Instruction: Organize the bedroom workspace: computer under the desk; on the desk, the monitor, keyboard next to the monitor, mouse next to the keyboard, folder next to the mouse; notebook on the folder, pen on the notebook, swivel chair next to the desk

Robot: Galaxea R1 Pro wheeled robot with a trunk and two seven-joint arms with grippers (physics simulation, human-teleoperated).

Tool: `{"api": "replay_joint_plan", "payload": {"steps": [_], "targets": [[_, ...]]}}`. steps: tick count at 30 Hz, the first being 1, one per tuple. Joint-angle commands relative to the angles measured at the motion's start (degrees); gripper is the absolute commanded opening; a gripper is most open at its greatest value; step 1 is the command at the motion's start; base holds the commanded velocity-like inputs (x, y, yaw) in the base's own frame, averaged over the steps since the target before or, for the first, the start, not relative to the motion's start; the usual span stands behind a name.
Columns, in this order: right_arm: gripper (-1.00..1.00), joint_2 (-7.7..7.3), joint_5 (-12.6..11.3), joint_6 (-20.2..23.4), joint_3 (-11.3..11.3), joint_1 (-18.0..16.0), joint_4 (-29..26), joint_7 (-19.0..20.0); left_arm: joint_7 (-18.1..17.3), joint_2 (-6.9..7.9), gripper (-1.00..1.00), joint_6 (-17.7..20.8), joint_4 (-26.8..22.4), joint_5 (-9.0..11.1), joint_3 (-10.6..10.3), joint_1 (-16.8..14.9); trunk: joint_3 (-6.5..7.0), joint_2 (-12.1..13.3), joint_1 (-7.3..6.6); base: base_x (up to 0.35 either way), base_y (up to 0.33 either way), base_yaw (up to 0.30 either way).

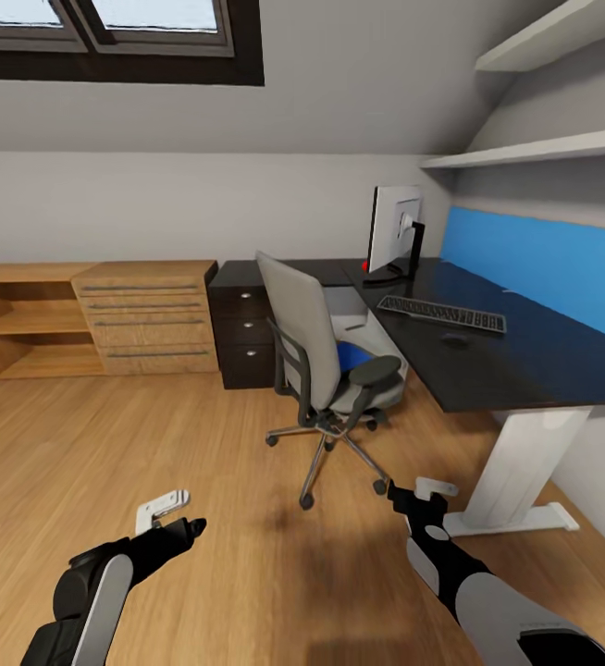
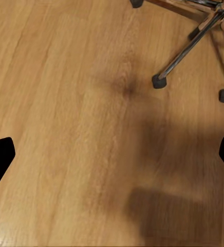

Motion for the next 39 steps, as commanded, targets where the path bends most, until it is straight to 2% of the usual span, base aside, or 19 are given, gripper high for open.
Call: {"api": "replay_joint_plan", "payload": {"steps": [1,3,4,7,8,10,11,12,13,14,19,23,24,27,31,33,34,35,39], "targets": [[1.0,0.0,-0.57,-0.36,0.22,-0.04,0.0,-0.1,0.44,-0.04,1.0,-0.08,-0.05,0.62,0.06,-0.04,-0.24,-0.44,0.22,0.0,0.0,0.0],[1.0,-0.01,-0.73,-0.73,0.2,-0.04,-0.16,-0.14,0.42,-0.04,1.0,-0.77,-0.05,0.62,-0.26,-0.05,-0.6,-1.24,0.66,0.0,0.0,0.0],[1.0,-0.02,-0.91,-1.31,0.06,-0.04,-0.44,-0.19,0.41,-0.04,1.0,-1.52,-0.05,0.62,-1.8,0.0,-0.78,-1.64,0.88,0.0,0.0,0.0],[1.0,-0.02,-0.99,-1.55,-0.01,-0.04,-0.66,-0.2,0.41,-0.04,1.0,-3.02,-0.05,0.62,-2.64,0.06,-1.32,-2.85,1.53,0.0,0.0,0.0],[1.0,-0.04,-1.0,-1.61,-0.02,-0.04,-0.7,-0.2,0.41,-0.04,1.0,-4.7,-0.05,0.63,-3.01,0.1,-1.49,-3.25,1.75,0.0,0.0,0.0],[1.0,-0.08,-0.97,-1.7,-0.03,-0.04,-0.75,-0.2,0.64,0.5,1.0,-14.39,-0.05,-0.2,-6.53,1.59,-1.85,-4.05,2.19,0.0,0.0,0.0],[1.0,-0.09,-0.97,-1.72,-0.04,-0.04,-0.76,-0.2,0.75,0.65,1.0,-16.67,-0.05,-0.7,-7.49,2.1,-2.03,-4.45,2.41,0.0,0.0,0.0],[1.0,-0.11,-0.96,-1.75,-0.04,-0.04,-0.8,-0.22,1.08,0.89,1.0,-20.76,-0.05,-2.21,-9.16,3.01,-2.21,-4.85,2.63,0.0,0.0,0.0],[1.0,-0.18,-0.94,-1.79,-0.04,-0.04,-0.86,-0.28,4.55,1.1,1.0,-32.54,-0.05,-11.03,-12.17,4.61,-2.39,-5.25,2.85,0.0,0.0,0.0],[1.0,-0.19,-0.94,-1.8,-0.04,-0.04,-0.86,-0.28,6.12,1.1,1.0,-33.84,-0.05,-12.15,-12.41,4.74,-2.57,-5.65,3.07,0.0,0.0,0.0],[1.0,-0.2,-0.94,-1.73,-0.04,-0.04,-0.87,-0.22,10.76,1.24,1.0,-34.77,-0.05,-13.25,-12.43,4.86,-3.47,-7.66,4.17,0.0,0.0,0.0],[1.0,-0.2,-0.97,-1.71,-0.04,-0.04,-0.79,-0.21,11.48,1.27,1.0,-34.65,-0.05,-13.32,-12.59,4.87,-4.19,-9.26,5.05,0.0,0.0,0.0],[1.0,-0.15,-0.56,-3.8,0.09,-0.04,-0.1,0.0,11.8,1.16,1.0,-34.6,-0.05,-13.35,-12.83,4.87,-4.37,-9.66,5.27,0.0,0.0,0.0],[1.0,-0.28,-0.48,-4.79,0.29,-0.04,0.47,0.02,11.82,1.11,1.0,-34.6,-0.05,-13.35,-12.83,4.87,-4.91,-10.87,5.93,0.0,0.0,0.0],[1.0,-0.49,-0.54,-1.69,0.24,-0.42,0.19,-0.01,11.83,1.1,1.0,-34.59,-0.05,-13.35,-12.83,4.87,-5.62,-12.47,6.81,0.0,0.0,0.0],[1.0,-0.84,-0.67,0.97,0.22,-1.61,0.01,-0.02,11.83,1.1,1.0,-34.59,-0.05,-13.35,-12.83,4.87,-5.98,-13.27,7.25,0.0,0.0,0.0],[1.0,-1.56,-0.9,4.21,0.12,-4.13,0.05,-0.02,11.84,1.1,1.0,-34.59,-0.05,-13.35,-12.79,4.87,-6.16,-13.68,7.46,0.0,0.0,0.0],[1.0,-1.8,-0.98,5.69,0.06,-5.12,0.13,0.0,11.84,1.1,1.0,-34.59,-0.05,-13.35,-12.75,4.87,-6.34,-14.08,7.68,0.0,0.0,0.0],[1.0,-2.12,-1.19,8.01,-0.01,-6.43,0.29,0.05,11.9,1.04,1.0,-34.59,-0.05,-13.35,-12.68,4.87,-7.06,-15.68,8.56,0.0,0.0,0.0]]}}
